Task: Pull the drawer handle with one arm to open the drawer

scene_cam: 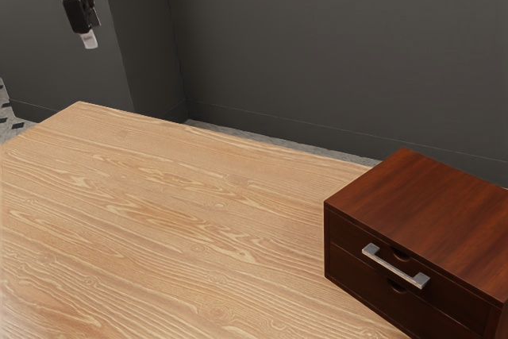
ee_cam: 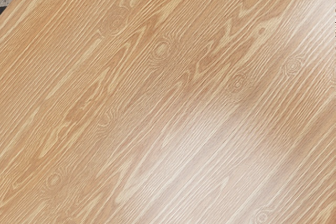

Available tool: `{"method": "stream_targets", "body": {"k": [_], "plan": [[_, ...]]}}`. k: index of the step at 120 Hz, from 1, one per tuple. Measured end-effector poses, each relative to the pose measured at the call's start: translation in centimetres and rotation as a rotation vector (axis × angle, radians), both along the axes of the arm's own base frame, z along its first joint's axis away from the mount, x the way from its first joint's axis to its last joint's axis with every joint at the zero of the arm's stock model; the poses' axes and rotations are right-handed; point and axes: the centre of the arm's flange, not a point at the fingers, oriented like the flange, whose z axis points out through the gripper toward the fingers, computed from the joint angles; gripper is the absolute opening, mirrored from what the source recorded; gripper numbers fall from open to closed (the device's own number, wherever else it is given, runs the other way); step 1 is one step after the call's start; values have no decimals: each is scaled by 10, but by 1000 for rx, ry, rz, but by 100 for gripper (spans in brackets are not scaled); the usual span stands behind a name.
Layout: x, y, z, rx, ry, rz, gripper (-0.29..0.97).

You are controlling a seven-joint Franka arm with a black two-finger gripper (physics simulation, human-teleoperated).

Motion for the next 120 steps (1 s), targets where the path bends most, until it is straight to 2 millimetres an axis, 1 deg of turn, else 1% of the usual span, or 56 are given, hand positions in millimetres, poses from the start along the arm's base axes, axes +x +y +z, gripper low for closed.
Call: {"method": "stream_targets", "body": {"k": [15, 20, 23, 28, 39, 49, 54, 67, 78, 88, 93, 103, 113, 120], "plan": [[5, -1, -9, -2, 16, -2, 68], [2, -2, -6, -2, 10, -2, 68], [2, -6, -4, -1, 9, -10, 68], [-3, -19, -4, -5, 14, -30, 68], [-26, -44, -12, -18, 51, -72, 68], [-42, -66, -33, -24, 90, -118, 68], [-47, -79, -41, -23, 96, -152, 68], [-59, -122, -62, -13, 86, -289, 68], [-61, -160, -74, -6, 51, -434, 68], [-59, -183, -87, -18, 14, -548, 68], [-59, -197, -91, -21, -8, -610, 68], [-58, -220, -94, -22, -52, -714, 68], [-59, -245, -92, -17, -91, -816, 68], [-58, -255, -91, -13, -112, -868, 68]]}}
